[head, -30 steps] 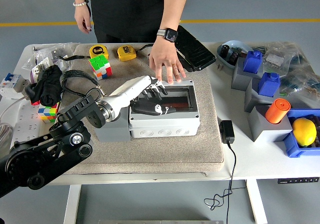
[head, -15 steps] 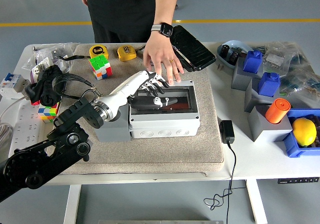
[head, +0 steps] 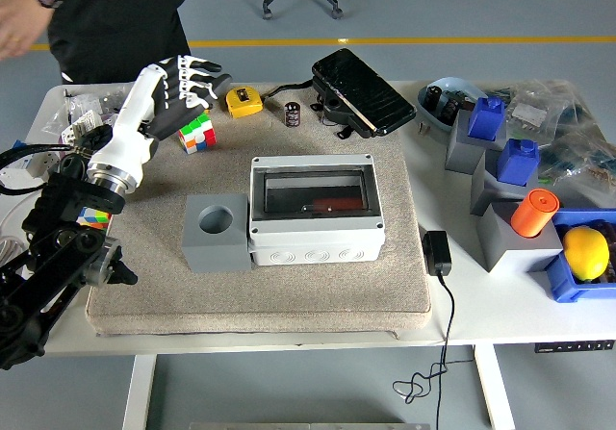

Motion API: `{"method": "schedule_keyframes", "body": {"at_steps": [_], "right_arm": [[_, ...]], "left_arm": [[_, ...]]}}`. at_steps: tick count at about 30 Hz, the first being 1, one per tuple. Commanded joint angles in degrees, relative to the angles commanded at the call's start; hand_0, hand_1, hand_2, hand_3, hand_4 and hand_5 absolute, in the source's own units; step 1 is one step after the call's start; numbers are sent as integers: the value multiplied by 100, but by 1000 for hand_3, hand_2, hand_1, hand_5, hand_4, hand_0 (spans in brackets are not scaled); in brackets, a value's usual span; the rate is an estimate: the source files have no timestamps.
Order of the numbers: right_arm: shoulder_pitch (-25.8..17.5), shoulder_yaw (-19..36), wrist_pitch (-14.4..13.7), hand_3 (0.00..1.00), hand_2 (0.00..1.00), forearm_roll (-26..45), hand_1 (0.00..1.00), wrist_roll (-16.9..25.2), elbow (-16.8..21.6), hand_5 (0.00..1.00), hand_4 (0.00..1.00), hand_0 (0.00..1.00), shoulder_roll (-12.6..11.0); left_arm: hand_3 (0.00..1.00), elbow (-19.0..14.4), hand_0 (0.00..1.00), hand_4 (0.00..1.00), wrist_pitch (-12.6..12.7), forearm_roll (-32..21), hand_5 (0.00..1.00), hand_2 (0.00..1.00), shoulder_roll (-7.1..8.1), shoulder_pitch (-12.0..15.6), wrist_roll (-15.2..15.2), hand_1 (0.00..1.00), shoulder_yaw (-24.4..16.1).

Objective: Fetch the battery,place it into the box,close the lid of the box

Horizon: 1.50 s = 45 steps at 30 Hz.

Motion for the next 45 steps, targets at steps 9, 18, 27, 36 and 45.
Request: {"method": "schedule_keyframes", "body": {"at_steps": [9,18,27,36,45], "right_arm": [[39,55,47,542,597,-38,619,-76,10,446,926,602,-5],[62,20,58,544,597,-28,623,-97,3,447,926,601,-10],[79,24,57,544,599,-32,623,-100,0,456,927,602,-29],[67,-17,62,545,601,-15,621,-105,-7,457,928,601,-18],[45,8,65,545,603,-10,622,-106,0,461,928,600,2]], "left_arm": [[563,89,393,991,-43,228,575,534,-8,204,171,498,-792],[559,114,390,980,-40,302,558,532,40,271,201,505,-996],[554,126,381,958,-64,294,534,528,30,292,214,503,-960],[554,116,377,957,-106,275,533,527,99,317,199,503,-1035],[554,101,376,957,-124,284,535,527,119,378,211,501,-1098]]}}
